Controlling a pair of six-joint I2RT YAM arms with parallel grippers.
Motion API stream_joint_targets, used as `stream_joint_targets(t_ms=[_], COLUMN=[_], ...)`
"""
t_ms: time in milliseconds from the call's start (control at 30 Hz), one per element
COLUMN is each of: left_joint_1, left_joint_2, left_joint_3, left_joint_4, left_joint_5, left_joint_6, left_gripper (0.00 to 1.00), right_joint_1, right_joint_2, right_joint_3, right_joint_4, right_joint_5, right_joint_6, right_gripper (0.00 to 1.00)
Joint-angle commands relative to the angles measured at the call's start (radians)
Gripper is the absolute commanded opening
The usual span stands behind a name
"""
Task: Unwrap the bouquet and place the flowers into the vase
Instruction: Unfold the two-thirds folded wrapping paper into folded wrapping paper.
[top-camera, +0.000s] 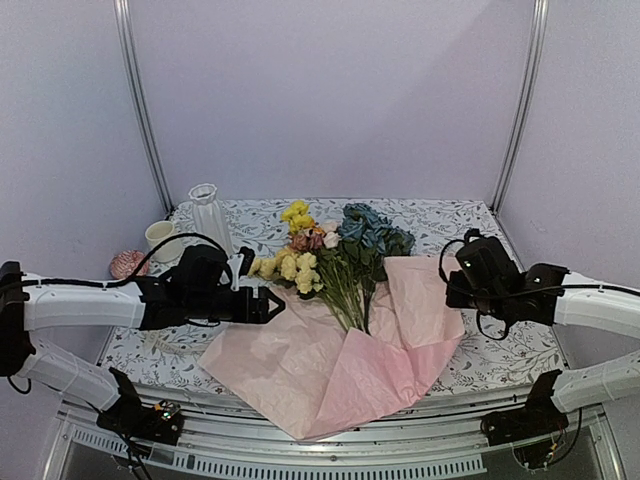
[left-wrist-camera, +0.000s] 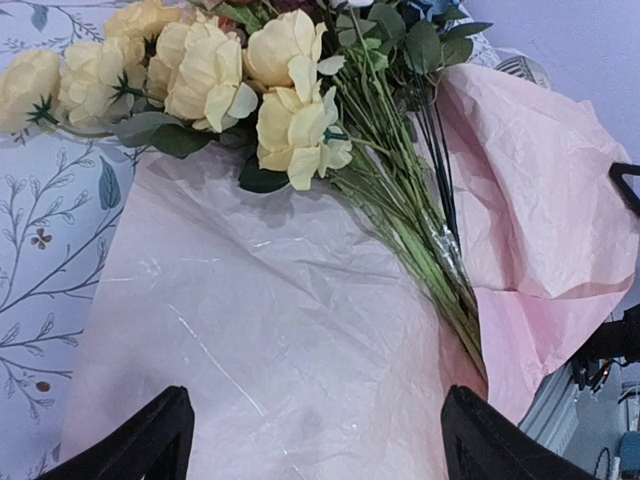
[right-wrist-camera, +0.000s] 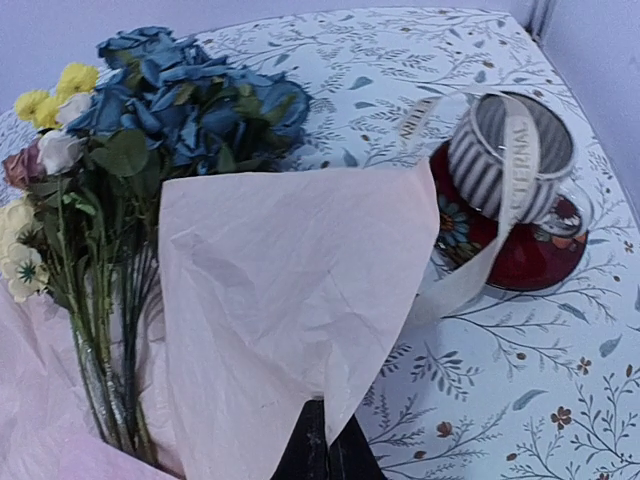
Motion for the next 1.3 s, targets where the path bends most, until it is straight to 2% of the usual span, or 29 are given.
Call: stream_joint_targets(t_ms=[0,200,267,300,367,400,533,633,700,833,933,1000,1067,1133,1167,1267], left_joint_1=[-0.007,-0.012,-0.011,-0.012,-0.014,-0.013,-0.015,-0.017,-0.020,-0.031,-0.036,-0.041,-0.047,-0.049,-0.053,-0.056], left_joint_2=[0.020,0.026,0.026,0.025,0.023,0.022,0.019,0.017,0.013,-0.019,-0.010,0.011,0.038,0.065,0.080,0.122], left_joint_3=[0.029,0.039,0.041,0.042,0.044,0.046,0.050,0.058,0.070,0.079,0.085,0.084,0.078,0.072,0.072,0.076], left_joint_4=[0.030,0.031,0.029,0.027,0.024,0.024,0.016,0.011,-0.005,-0.015,-0.006,0.015,0.045,0.080,0.093,0.121], left_joint_5=[0.018,0.020,0.020,0.021,0.021,0.021,0.018,0.025,0.020,0.001,0.018,0.031,0.042,0.059,0.061,0.068], left_joint_6=[0.011,0.011,0.011,0.011,0.011,0.011,0.013,0.017,0.018,0.022,0.022,0.017,0.002,-0.009,-0.015,-0.021], left_gripper=[0.88,0.88,0.88,0.88,0.88,0.88,0.87,0.80,0.72,0.65,0.58,0.44,0.24,0.04,0.00,0.00], right_joint_1=[-0.089,-0.168,-0.170,-0.170,-0.170,-0.170,-0.170,-0.170,-0.170,-0.170,-0.170,-0.171,-0.172,-0.174,-0.175,-0.178], right_joint_2=[-0.152,-0.255,-0.257,-0.253,-0.246,-0.245,-0.252,-0.246,-0.228,-0.167,-0.102,-0.053,0.000,0.047,0.070,0.136], right_joint_3=[-0.131,-0.191,-0.176,-0.164,-0.137,-0.122,-0.061,-0.002,0.040,0.089,0.087,0.073,0.058,0.038,0.030,0.009], right_joint_4=[-0.036,-0.090,-0.114,-0.133,-0.155,-0.156,-0.112,-0.092,-0.104,-0.073,-0.003,0.090,0.161,0.234,0.265,0.346], right_joint_5=[0.011,0.084,0.119,0.135,0.146,0.144,0.082,0.027,0.019,-0.105,-0.331,-0.499,-0.599,-0.670,-0.691,-0.735], right_joint_6=[0.068,0.128,0.155,0.171,0.193,0.187,0.067,-0.056,-0.121,-0.223,-0.258,-0.262,-0.237,-0.191,-0.178,-0.139], right_gripper=[0.04,0.06,0.16,0.30,0.43,0.45,0.51,0.60,0.66,0.69,0.68,0.59,0.43,0.14,0.04,0.02])
